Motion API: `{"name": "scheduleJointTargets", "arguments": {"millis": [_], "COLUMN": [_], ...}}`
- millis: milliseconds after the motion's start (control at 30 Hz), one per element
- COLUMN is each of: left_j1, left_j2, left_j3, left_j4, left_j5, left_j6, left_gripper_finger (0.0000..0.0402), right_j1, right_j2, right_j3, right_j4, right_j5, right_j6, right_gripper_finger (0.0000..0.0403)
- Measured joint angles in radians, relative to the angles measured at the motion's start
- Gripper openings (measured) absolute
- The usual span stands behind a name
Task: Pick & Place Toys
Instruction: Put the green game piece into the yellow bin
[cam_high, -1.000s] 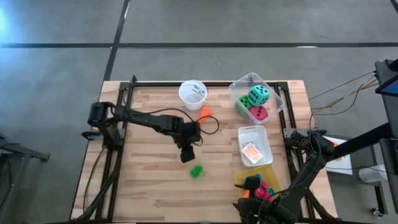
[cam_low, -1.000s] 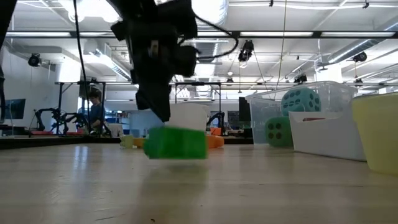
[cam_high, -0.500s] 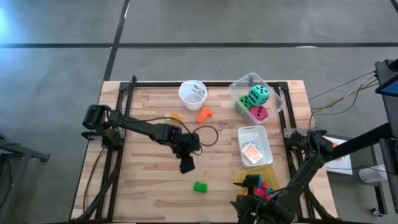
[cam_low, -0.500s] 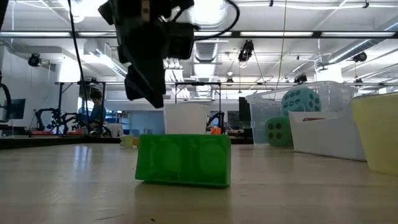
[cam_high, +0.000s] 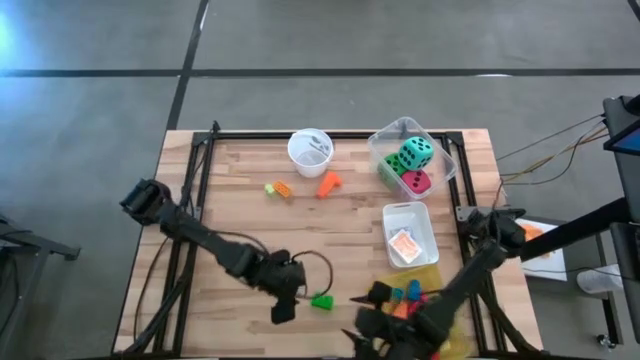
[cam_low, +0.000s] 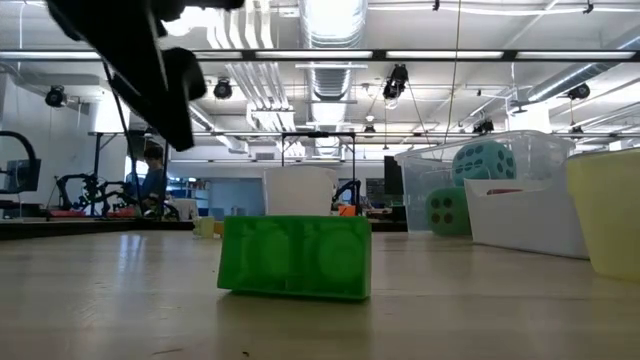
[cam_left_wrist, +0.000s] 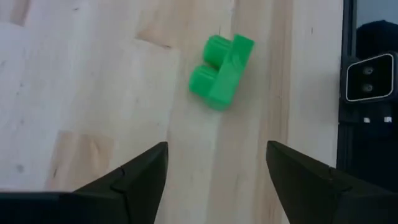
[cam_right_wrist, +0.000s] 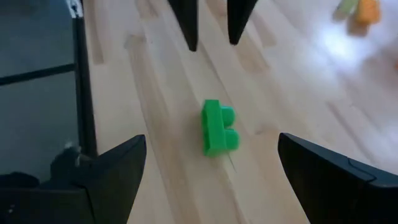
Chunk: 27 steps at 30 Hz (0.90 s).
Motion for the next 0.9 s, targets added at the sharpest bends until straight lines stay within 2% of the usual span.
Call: {"name": "scheduleJointTargets", "arguments": {"millis": [67,233,367,500,767,900], "left_j1": [-0.038,-0.113,-0.156,-0.195,-0.3,-0.33], "left_j2": [-0.001,-0.006,-0.013,-0.057,-0.111,-0.113], "left_j3": [0.0,0.0,-0.001,-0.001,-0.001,0.0], "left_j4": [-0.001,-0.012,-0.013,-0.007,0.081,0.079], "left_j5": [-0.04,-0.049,-0.055,-0.057,-0.136,-0.219], "left_j6": [-0.018,-0.02,-0.014,0.046,0.236,0.264], "left_gripper_finger": [0.0276,0.0276,0.0274,0.0266,0.0206,0.0175], "right_j1": [-0.039,-0.12,-0.176,-0.21,-0.239,-0.243], "right_j2": [0.021,0.053,0.088,0.126,0.154,0.155], "right_j3": [0.0,0.0,0.001,0.006,0.013,0.013], "right_j4": [0.024,0.059,0.108,0.135,0.145,0.159], "right_j5": [-0.045,-0.083,-0.213,-0.277,-0.357,-0.355], "right_j6": [-0.007,-0.031,-0.081,-0.139,-0.228,-0.313], "right_gripper_finger": [0.0357,0.0357,0.0357,0.0357,0.0357,0.0357]}}
